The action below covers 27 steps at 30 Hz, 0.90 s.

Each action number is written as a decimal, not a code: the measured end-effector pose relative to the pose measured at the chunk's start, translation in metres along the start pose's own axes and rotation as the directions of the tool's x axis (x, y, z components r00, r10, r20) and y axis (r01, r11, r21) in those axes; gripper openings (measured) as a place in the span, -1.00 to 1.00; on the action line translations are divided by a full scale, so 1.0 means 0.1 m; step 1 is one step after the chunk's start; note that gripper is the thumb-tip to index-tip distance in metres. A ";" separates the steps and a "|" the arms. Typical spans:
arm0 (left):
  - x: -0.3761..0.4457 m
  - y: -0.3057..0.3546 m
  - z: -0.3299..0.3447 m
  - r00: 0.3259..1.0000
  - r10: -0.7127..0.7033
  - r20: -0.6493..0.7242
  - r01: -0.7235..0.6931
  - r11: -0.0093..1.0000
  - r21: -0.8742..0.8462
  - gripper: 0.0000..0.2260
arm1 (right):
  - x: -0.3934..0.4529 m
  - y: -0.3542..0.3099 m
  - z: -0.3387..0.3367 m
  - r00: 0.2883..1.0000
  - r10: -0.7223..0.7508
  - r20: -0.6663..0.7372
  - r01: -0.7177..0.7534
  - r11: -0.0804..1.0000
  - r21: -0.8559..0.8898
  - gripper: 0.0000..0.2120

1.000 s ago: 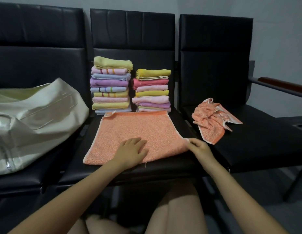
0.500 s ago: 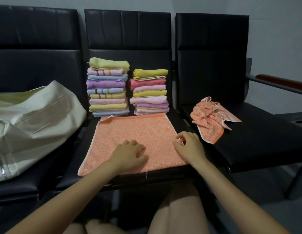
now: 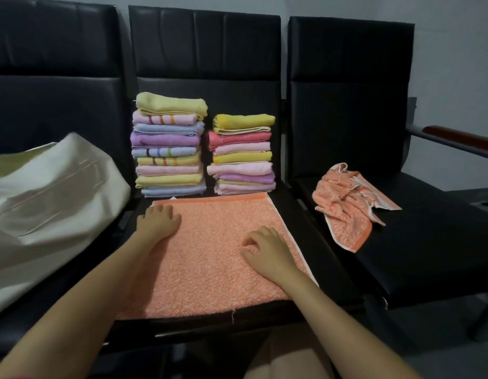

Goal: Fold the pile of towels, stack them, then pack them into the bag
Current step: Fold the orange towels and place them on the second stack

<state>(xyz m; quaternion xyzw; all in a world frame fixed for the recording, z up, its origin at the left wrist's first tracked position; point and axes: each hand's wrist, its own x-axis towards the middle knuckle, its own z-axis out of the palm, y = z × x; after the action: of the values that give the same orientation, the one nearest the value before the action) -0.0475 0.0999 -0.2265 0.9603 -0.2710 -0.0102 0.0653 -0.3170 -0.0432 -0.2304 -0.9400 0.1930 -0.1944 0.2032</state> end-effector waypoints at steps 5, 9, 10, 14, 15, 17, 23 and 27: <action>0.02 -0.03 0.05 0.999 -0.029 -0.024 0.030 1.000 0.007 -0.48 | 0.02 0.04 0.03 1.000 -0.001 -0.001 0.001 1.000 -0.001 -0.82; -0.29 0.10 0.01 0.978 0.148 -0.149 -0.144 0.989 0.040 -0.57 | 0.02 0.03 0.01 1.000 0.002 0.010 -0.002 1.000 -0.005 -0.82; -0.44 0.15 0.00 0.954 0.232 -0.187 -0.233 0.972 0.018 -0.57 | 0.01 0.02 0.00 1.000 0.004 0.018 -0.004 1.000 -0.003 -0.82; -1.28 0.34 -0.04 0.834 0.489 -0.255 -0.540 0.819 -0.196 -0.51 | -0.05 -0.04 -0.06 1.000 -0.017 -0.018 0.019 0.992 0.127 -0.90; -1.49 0.35 -0.05 0.806 0.539 -0.244 -0.587 0.779 -0.218 -0.54 | -0.09 -0.07 -0.10 0.998 -0.034 -0.049 0.043 0.979 0.200 -0.93; -1.82 0.31 -0.02 0.728 0.643 -0.239 -0.684 0.703 -0.193 -0.64 | -0.20 -0.12 -0.17 0.988 -0.114 -0.100 0.136 0.960 0.246 -0.92; -2.11 0.03 0.29 0.597 0.754 -0.273 -0.789 0.613 -0.031 -0.54 | -0.66 -0.13 -0.14 0.910 -0.407 0.075 0.393 0.906 0.156 -0.79; -2.09 0.07 0.32 0.654 0.659 -0.371 -0.746 0.644 -0.172 -0.60 | -0.81 0.00 -0.11 0.908 -0.406 0.105 0.400 0.913 0.078 -0.60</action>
<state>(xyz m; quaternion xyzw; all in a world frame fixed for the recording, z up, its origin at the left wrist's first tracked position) -0.2313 0.1995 -0.2610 0.7453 -0.6087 0.1070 0.2503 -0.3913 -0.0107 -0.2444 -0.9635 -0.0232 -0.1810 0.1957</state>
